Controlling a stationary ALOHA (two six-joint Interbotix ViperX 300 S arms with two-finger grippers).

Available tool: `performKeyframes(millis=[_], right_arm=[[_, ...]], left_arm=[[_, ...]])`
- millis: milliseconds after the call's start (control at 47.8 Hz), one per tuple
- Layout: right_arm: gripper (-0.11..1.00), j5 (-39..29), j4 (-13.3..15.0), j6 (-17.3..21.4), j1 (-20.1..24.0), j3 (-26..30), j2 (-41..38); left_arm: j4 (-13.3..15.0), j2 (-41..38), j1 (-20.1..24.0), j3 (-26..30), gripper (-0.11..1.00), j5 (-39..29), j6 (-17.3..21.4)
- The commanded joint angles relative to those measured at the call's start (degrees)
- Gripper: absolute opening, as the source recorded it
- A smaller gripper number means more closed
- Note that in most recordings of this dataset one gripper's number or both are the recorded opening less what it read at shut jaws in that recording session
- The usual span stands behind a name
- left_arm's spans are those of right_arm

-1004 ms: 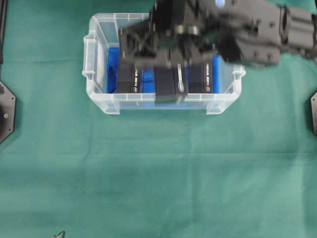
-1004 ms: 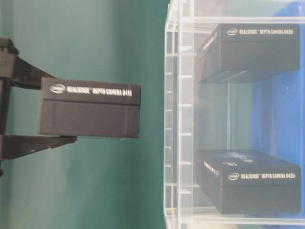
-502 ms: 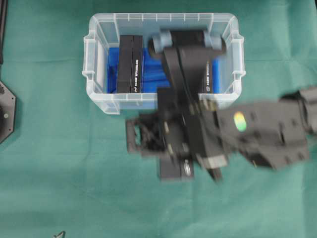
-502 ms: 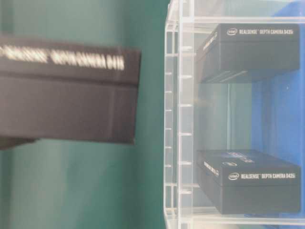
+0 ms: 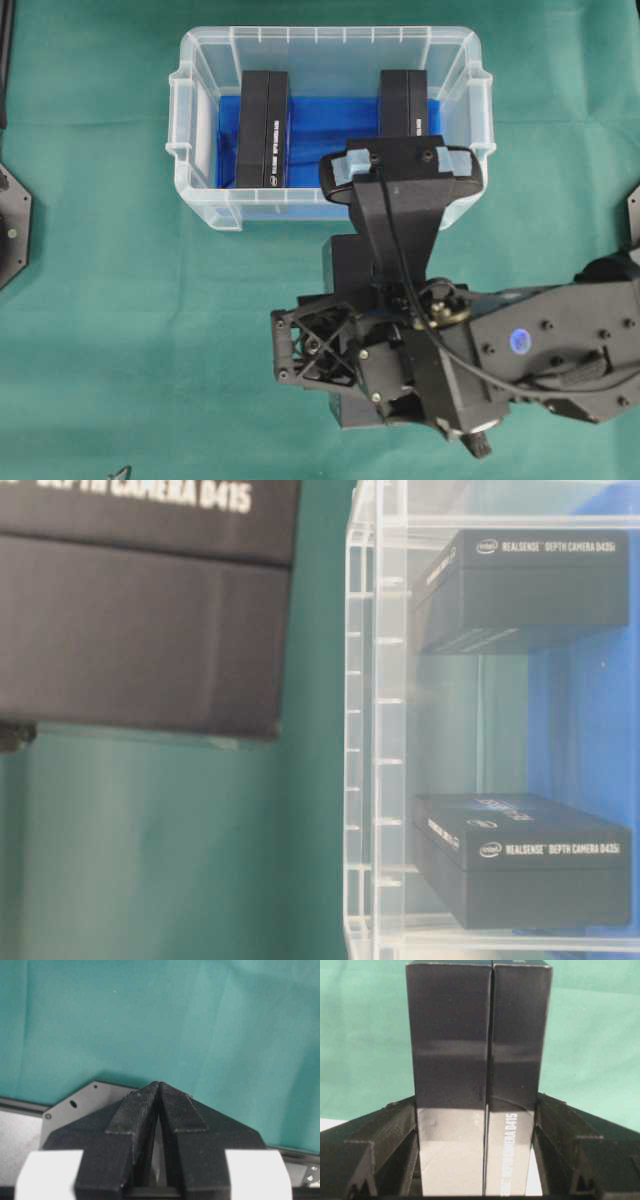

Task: Take the box out of the case with the right arm.
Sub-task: 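Carry the box toward the front and lower it onto the table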

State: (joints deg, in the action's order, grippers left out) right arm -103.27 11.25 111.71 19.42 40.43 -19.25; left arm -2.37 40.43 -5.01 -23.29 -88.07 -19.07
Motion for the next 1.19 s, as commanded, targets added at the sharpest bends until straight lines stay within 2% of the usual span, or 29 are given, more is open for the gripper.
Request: performKeyframes(millis=[0,209,355,502,627,920,1024,1171], right_arm=[[0.67,-0.1,0.3,0.0,0.3,1.7,1.2],[0.67,-0.7,0.3,0.1,0.2,0.8,0.6],[0.67,-0.8,0.2,0.4,0.0,-2.5,-0.6],[0.67,2.3,-0.2,0.4,-0.7,-7.2,-1.5],[0.67,8.1,-0.6,1.2,-1.2,-12.2,-1.5],[0.67,26.2,-2.5,7.7,-1.7,-26.1,-1.5],[0.67,31.5,-3.2,8.6,-1.7,-30.1,-1.6],[0.67,35.0,-4.0,8.8,-1.8,-32.9,-1.5]], left_arm=[[-0.1,0.1,0.2,0.6,0.08,0.3,-0.1],[-0.1,0.1,0.2,0.7,0.08,0.3,-0.1],[-0.2,0.1,0.2,0.7,0.08,0.3,-0.1],[-0.2,0.1,0.2,0.6,0.08,0.3,-0.1],[-0.1,0.1,0.2,0.6,0.08,0.3,-0.1],[-0.2,0.1,0.2,0.6,0.08,0.3,0.1],[-0.2,0.1,0.2,0.5,0.08,0.3,0.3],[-0.2,0.1,0.2,0.4,0.08,0.4,0.3]])
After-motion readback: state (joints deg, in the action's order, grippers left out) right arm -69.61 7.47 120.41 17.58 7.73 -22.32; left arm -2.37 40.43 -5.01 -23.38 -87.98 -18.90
